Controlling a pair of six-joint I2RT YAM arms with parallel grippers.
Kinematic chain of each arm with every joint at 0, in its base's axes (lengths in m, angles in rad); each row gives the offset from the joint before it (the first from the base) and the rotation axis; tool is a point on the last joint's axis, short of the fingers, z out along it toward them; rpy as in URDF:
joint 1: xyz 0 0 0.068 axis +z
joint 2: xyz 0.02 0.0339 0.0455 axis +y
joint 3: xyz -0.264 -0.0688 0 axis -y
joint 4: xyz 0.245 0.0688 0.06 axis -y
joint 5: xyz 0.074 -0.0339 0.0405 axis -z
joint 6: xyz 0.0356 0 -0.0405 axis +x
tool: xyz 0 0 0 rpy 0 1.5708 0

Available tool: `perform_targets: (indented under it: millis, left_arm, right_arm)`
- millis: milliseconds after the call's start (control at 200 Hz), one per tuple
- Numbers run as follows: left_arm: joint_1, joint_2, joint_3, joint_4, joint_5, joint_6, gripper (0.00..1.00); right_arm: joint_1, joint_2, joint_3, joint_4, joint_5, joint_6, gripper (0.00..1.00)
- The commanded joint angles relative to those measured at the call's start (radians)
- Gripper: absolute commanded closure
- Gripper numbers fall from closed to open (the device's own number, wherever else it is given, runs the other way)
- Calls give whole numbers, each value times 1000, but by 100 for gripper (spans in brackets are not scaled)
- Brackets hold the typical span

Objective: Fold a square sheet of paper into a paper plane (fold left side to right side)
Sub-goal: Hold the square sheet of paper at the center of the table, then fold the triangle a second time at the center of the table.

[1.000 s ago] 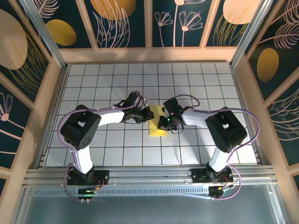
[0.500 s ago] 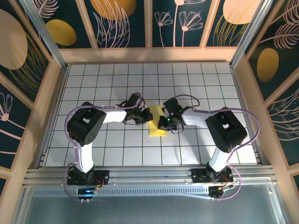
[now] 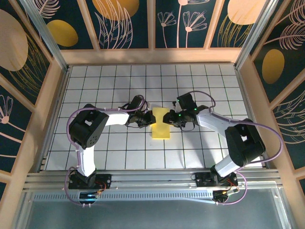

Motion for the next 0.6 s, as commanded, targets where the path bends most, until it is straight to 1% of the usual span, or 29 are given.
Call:
perform_targets:
  millis: [0, 95, 185, 596]
  left_arm:
    - [2, 18, 1, -48, -17, -10, 100]
    - [2, 18, 0, -48, -17, -8, 100]
    - [2, 18, 1, -50, -17, -9, 100]
    - [3, 17, 4, -53, -19, -8, 100]
  right_arm:
    - [-24, -21, -67, -66, -36, -24, 64]
    - [-25, -18, -112, -38, -65, -7, 61]
    - [-21, -8, -143, -1, -91, 12, 60]
    - [10, 64, -157, 72, -123, 39, 59]
